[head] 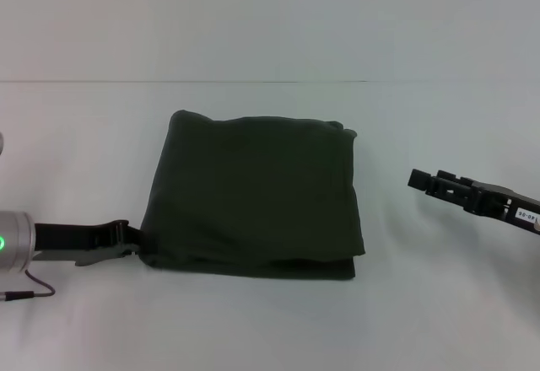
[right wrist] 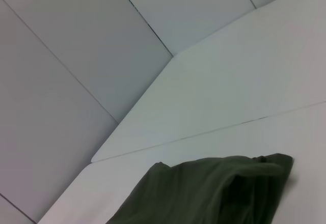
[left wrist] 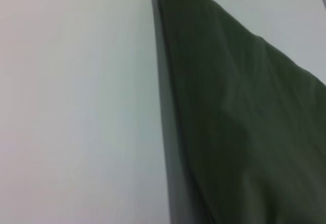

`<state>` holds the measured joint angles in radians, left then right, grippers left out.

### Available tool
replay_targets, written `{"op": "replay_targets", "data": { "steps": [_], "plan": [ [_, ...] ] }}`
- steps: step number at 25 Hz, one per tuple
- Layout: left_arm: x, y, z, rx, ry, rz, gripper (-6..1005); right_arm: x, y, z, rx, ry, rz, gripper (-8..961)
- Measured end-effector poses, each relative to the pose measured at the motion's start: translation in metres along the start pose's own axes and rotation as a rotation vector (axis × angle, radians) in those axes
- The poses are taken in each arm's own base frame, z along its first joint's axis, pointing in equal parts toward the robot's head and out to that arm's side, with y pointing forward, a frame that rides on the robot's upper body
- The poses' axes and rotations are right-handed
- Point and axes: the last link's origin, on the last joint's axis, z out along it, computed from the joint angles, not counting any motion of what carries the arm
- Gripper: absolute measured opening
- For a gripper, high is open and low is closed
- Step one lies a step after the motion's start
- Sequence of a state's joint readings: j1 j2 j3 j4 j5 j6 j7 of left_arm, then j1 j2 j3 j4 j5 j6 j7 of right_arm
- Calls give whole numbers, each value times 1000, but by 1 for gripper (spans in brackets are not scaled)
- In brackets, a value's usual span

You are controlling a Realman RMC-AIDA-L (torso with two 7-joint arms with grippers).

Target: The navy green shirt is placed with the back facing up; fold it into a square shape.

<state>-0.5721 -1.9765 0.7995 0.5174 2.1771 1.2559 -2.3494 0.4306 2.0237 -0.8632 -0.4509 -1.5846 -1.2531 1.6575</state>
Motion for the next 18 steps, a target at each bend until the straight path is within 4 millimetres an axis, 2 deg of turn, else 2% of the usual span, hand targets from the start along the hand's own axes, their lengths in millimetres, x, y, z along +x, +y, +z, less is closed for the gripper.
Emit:
{"op": "replay_targets", "data": {
  "steps": [8, 18],
  "plan": [
    [-8, -2, -4, -42, 22, -9, 78, 1, 1, 2, -4, 0, -3, 915],
    [-17, -5, -32, -160, 131, 95, 97, -1, 3, 0, -20, 1, -53, 915]
  ]
}}
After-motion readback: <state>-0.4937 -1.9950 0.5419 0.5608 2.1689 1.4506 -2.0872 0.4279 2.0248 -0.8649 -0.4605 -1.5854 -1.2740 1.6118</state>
